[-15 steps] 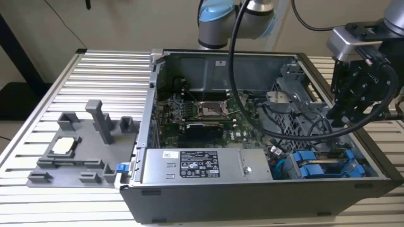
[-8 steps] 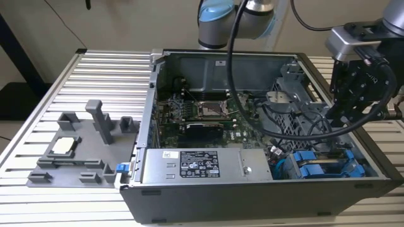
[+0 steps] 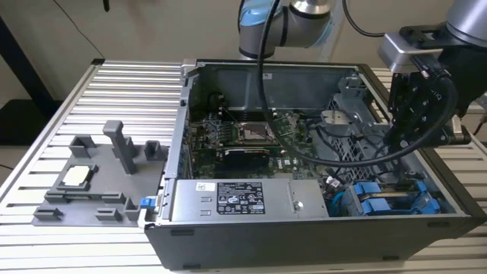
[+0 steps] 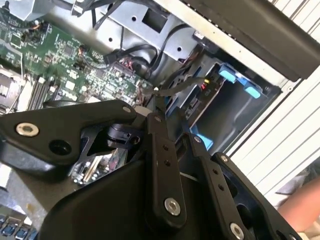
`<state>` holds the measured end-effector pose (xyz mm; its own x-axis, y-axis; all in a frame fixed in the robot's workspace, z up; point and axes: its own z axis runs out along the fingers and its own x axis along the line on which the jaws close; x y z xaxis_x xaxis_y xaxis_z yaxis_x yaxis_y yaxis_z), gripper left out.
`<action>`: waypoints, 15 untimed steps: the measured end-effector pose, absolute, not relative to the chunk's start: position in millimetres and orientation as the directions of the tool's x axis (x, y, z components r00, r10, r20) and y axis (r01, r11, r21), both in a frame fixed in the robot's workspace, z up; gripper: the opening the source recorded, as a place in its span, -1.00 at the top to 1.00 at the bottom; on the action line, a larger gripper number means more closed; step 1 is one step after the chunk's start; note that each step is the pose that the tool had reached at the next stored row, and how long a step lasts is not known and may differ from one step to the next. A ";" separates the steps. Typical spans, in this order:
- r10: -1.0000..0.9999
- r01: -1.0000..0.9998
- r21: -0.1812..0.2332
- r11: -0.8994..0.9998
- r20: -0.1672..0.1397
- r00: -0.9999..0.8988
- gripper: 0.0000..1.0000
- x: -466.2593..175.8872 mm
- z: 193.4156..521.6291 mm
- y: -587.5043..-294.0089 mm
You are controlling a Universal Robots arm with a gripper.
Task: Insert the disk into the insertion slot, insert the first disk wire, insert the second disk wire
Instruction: 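Insert the first disk wire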
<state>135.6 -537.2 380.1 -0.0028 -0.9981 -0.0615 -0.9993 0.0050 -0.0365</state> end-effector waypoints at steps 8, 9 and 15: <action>-0.998 -0.999 -0.037 0.008 -0.062 -0.005 0.47 124.0 380.1 -537.2; -0.998 -0.999 -0.037 0.008 -0.061 -0.006 0.47 123.4 380.1 -537.2; -0.998 -0.999 -0.037 0.009 -0.061 -0.007 0.47 122.1 380.1 -537.1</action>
<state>122.1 -537.1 380.1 -0.0068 -0.9981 -0.0614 -0.9993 0.0091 -0.0372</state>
